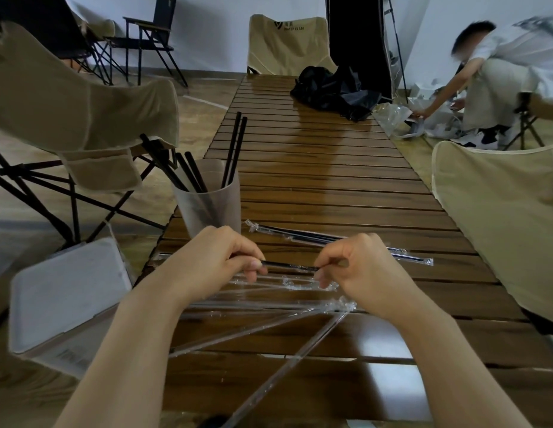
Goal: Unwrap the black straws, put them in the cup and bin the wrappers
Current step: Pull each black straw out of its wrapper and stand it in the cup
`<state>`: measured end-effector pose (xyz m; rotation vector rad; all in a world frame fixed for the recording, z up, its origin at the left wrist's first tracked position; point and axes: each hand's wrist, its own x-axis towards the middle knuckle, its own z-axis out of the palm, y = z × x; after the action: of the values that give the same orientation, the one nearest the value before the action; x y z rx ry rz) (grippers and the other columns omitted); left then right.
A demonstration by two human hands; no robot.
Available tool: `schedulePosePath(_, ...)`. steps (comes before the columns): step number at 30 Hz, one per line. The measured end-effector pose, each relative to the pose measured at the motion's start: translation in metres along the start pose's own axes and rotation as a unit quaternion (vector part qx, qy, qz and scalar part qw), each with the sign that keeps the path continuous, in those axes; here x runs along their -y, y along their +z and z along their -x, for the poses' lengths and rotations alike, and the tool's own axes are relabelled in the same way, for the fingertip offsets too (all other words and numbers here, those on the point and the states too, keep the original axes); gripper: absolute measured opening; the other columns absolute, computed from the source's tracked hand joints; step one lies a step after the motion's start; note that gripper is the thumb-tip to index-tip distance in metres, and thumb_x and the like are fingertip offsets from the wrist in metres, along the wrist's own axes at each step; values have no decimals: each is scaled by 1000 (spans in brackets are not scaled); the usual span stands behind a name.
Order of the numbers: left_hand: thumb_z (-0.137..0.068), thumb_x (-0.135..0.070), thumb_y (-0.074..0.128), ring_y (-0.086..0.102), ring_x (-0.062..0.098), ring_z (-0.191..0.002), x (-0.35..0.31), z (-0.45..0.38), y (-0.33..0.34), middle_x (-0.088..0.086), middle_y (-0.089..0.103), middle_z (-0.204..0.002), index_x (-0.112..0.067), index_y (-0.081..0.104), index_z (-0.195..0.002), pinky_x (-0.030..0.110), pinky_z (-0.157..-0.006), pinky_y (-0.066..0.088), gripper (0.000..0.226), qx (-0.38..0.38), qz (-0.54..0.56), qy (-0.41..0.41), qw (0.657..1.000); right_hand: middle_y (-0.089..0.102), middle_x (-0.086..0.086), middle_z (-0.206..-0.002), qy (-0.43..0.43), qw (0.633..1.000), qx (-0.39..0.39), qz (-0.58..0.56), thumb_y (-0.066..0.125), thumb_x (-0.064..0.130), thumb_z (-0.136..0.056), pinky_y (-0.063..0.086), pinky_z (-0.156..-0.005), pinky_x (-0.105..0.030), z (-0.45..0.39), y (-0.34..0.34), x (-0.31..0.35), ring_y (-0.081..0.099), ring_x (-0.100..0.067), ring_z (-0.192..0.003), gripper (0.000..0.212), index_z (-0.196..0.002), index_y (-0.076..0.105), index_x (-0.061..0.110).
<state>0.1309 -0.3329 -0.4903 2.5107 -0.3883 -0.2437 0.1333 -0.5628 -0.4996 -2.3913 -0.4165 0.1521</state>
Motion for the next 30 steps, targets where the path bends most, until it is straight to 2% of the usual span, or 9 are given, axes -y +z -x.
schedulePosePath(2,-94,-28,58,66,-5,-81,-1,-1,3,-17,73,-77,-43,68,-81,24,-83,52,22,3,8,2,1000,69,7,-70,-2,1000,3,-3,59,6,-90,43,-52,-5,0,1,2,60,12,-59,16,-86,72,14)
schedulePosePath(7,-94,-29,58,67,-3,-81,0,-2,2,-18,72,-77,-40,71,-88,26,-83,54,18,12,9,-4,1000,67,12,-72,-2,1000,-1,-20,65,12,-87,41,-50,-4,-6,4,5,59,13,-58,10,-91,71,18)
schedulePosePath(10,-94,-29,58,65,-5,-83,3,-2,3,-18,73,-82,-41,69,-86,25,-85,53,19,18,12,-20,1000,65,16,-90,13,999,38,9,71,26,-82,47,-68,-10,-8,9,4,60,9,-77,21,-101,66,30)
schedulePosePath(12,-94,-29,58,66,-3,-85,5,-1,2,-17,73,-84,-43,67,-80,29,-86,54,22,11,10,-28,1000,64,14,-97,24,999,43,23,69,30,-83,50,-76,-16,-8,9,2,60,2,-85,26,-109,64,30)
schedulePosePath(16,-94,-29,59,67,-1,-83,7,0,-1,-16,74,-85,-43,66,-76,29,-85,54,24,-4,15,-32,999,65,12,-78,0,998,1,64,59,24,-91,49,-62,-15,-8,9,0,61,-1,-68,13,-96,71,23)
schedulePosePath(19,-94,-30,59,66,-1,-76,5,-2,0,-15,73,-77,-40,70,-83,27,-80,55,19,-16,-9,-22,1000,67,5,-81,-4,996,3,91,56,20,-93,49,-65,-17,-9,13,1,61,-2,-70,15,-95,71,21)
schedulePosePath(23,-94,-29,59,63,-7,-71,3,-3,0,-16,71,-72,-36,73,-87,16,-67,47,17,-16,-19,-11,1000,66,9,-78,-14,996,6,83,60,19,-91,51,-69,-15,-8,14,0,62,0,-73,13,-94,72,20)
schedulePosePath(27,-94,-30,58,64,-4,-76,4,-4,2,-17,71,-75,-39,71,-84,19,-72,51,19,-11,-6,-11,1000,67,11,-74,-8,999,2,37,66,33,-84,49,-61,-15,-7,9,3,61,1,-64,8,-84,71,26)
schedulePosePath(30,-94,-28,58,66,-4,-77,8,-3,2,-16,72,-81,-34,74,-93,17,-76,53,16,-22,14,-25,999,65,16,-87,12,1000,3,26,71,36,-78,50,-71,-15,-8,1,-2,61,3,-79,20,-97,67,33)
